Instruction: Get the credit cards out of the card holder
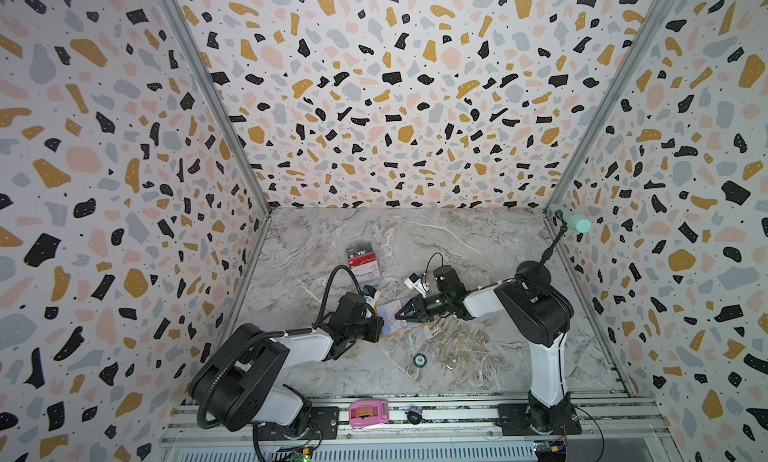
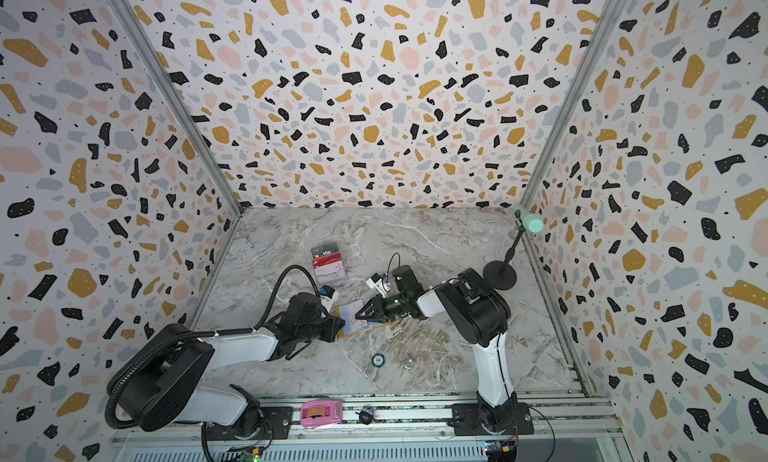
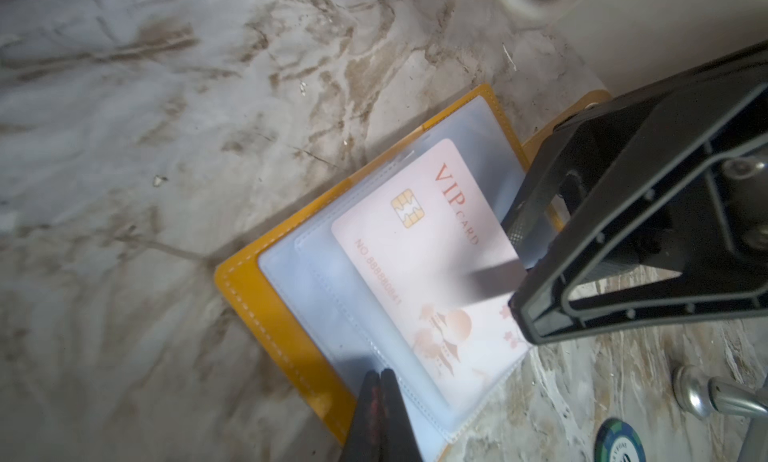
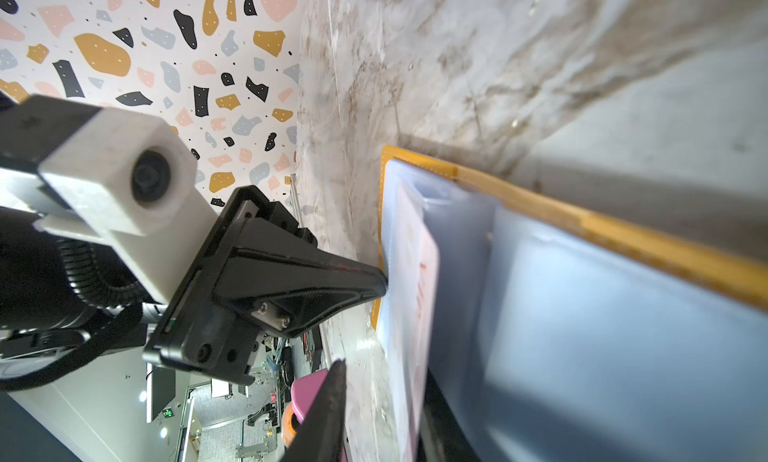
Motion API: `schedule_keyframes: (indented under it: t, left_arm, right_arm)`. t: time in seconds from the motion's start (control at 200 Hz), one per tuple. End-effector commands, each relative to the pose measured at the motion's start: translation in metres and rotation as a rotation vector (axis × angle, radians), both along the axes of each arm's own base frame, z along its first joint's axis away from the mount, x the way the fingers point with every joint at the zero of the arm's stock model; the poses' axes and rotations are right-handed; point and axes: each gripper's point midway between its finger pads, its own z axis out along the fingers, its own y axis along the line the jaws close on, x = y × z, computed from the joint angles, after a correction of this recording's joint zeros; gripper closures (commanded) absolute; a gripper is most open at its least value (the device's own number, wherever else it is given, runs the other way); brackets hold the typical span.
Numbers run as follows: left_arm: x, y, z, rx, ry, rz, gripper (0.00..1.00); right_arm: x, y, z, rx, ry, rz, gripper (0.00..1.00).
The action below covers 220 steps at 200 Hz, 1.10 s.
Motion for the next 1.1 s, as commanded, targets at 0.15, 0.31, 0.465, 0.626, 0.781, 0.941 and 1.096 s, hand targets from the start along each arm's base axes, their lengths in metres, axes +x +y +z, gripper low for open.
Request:
schedule_keyframes:
  t: [0.15, 0.31, 0.465, 0.626, 0.781, 0.941, 1.096]
  left_arm:
    - [-0.015, 0.012, -0.024, 0.081, 0.07, -0.004, 1.0]
    - [-0.015, 0.012, -0.024, 0.08, 0.07, -0.004, 1.0]
    - [-0.016, 0.012, -0.024, 0.08, 0.071, -0.005, 1.0]
    - [-0.015, 0.012, -0.024, 0.081, 0.071, -0.005, 1.0]
    - [-0.015, 0.012, -0.025, 0.081, 0.072, -0.005, 1.0]
    - [-0.015, 0.012, -0.025, 0.081, 0.072, -0.006, 1.0]
    - [-0.015, 0.012, -0.024, 0.08, 0.069, -0.006, 1.0]
  right_arm:
    - [0.006, -0.004, 0.033, 0.06, -0.07, -0.012, 0.74]
    - [0.006, -0.004, 0.036, 0.066, -0.071, -0.012, 0.76]
    - [0.007, -0.005, 0.033, 0.054, -0.071, -0.02, 0.8]
    - [0.01, -0.006, 0.031, 0.033, -0.081, -0.03, 0.83]
    - [0.014, -0.009, 0.028, -0.008, -0.104, -0.05, 0.88]
    - [0.017, -0.013, 0.031, -0.023, -0.117, -0.067, 0.96]
    - [0.019, -0.019, 0.03, -0.035, -0.12, -0.077, 0.99]
